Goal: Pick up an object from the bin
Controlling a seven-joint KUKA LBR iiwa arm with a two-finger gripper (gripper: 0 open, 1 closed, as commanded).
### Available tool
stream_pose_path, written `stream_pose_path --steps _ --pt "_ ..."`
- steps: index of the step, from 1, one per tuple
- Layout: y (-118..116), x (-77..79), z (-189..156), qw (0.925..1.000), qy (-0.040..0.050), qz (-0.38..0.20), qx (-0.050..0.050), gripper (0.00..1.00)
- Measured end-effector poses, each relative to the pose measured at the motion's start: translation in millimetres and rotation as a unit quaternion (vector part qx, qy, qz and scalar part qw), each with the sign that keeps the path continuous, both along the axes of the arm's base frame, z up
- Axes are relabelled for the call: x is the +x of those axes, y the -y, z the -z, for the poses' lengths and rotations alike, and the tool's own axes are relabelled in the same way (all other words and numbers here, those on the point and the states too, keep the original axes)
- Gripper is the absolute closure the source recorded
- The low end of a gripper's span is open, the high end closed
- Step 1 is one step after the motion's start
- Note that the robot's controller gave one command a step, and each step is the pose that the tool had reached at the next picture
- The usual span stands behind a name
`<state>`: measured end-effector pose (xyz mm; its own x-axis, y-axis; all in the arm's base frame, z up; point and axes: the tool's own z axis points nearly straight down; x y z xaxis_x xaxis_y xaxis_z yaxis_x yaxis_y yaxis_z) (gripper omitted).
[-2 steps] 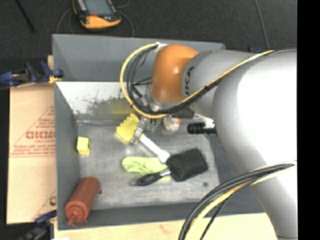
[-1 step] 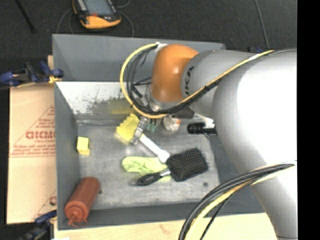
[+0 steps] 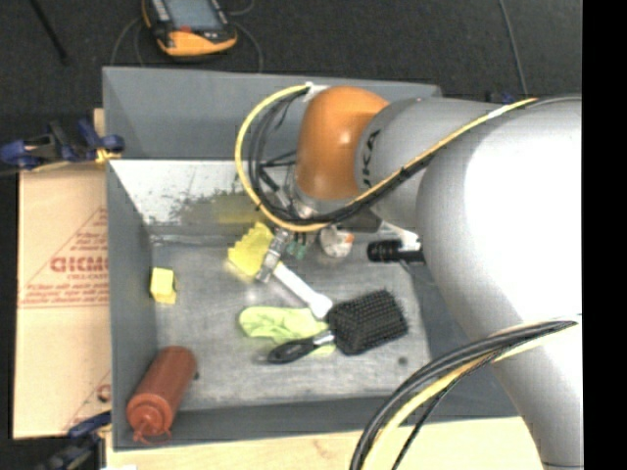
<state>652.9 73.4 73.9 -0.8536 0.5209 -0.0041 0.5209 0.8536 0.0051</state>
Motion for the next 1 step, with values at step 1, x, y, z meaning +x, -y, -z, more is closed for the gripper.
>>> stream_pose_path --steps 1 --pt "0.4 -1.0 -3.7 1.0 -0.0016 0.0 -0.001 1.0"
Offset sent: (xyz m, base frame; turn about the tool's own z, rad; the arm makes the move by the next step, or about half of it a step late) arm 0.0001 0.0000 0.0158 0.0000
